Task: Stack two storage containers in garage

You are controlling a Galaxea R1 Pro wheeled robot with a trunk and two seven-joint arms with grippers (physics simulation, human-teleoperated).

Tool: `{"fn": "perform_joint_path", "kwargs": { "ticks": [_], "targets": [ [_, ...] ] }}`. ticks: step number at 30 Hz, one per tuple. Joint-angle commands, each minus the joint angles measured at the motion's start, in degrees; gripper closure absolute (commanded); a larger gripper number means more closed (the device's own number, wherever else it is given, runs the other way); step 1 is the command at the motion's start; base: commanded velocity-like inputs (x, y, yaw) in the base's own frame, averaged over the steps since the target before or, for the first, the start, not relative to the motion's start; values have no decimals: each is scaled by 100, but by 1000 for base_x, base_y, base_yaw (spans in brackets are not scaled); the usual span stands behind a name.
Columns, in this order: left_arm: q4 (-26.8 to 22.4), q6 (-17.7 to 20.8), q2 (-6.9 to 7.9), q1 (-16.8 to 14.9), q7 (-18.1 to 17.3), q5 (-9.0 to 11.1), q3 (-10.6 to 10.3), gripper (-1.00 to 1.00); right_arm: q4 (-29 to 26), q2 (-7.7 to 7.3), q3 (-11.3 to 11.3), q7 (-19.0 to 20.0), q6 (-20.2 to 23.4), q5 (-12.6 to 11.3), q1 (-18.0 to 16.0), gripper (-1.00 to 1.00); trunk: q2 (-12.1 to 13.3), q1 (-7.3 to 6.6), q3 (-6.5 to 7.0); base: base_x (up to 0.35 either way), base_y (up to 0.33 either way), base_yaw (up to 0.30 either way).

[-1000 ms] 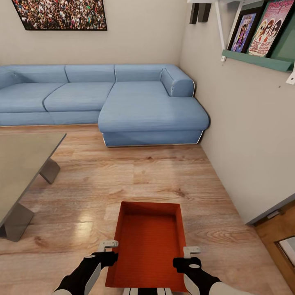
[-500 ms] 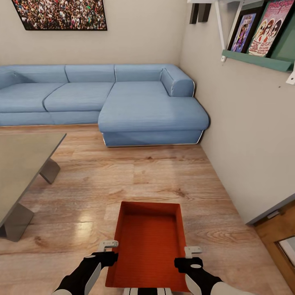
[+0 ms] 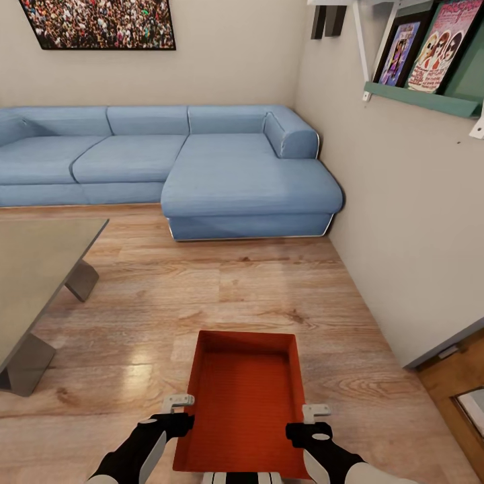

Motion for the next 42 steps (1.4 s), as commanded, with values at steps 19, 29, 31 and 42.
{"fn": "perform_joint_path", "kwargs": {
  "ticks": [19,29,31,42],
  "targets": [
    [22,18,-3,1,28,16,-43,-100,5,-1,47,-20,-20,-67,-3,-100,-1,-1,-4,0,0,0],
    [63,10,-44,-1,208,-18,-41,100,3,-6,46,-28,-21,-69,-3,100,-1,-1,-4,0,0,0],
    [58,10,-43,3,213,-19,-42,100,2,-7,45,-29,-21,-69,-3,100,-1,-1,-4,0,0,0],
    [-15,18,-42,2,216,-11,-40,100,2,-24,46,-29,-21,-69,-3,100,-1,-1,-4,0,0,0]
  ]
}}
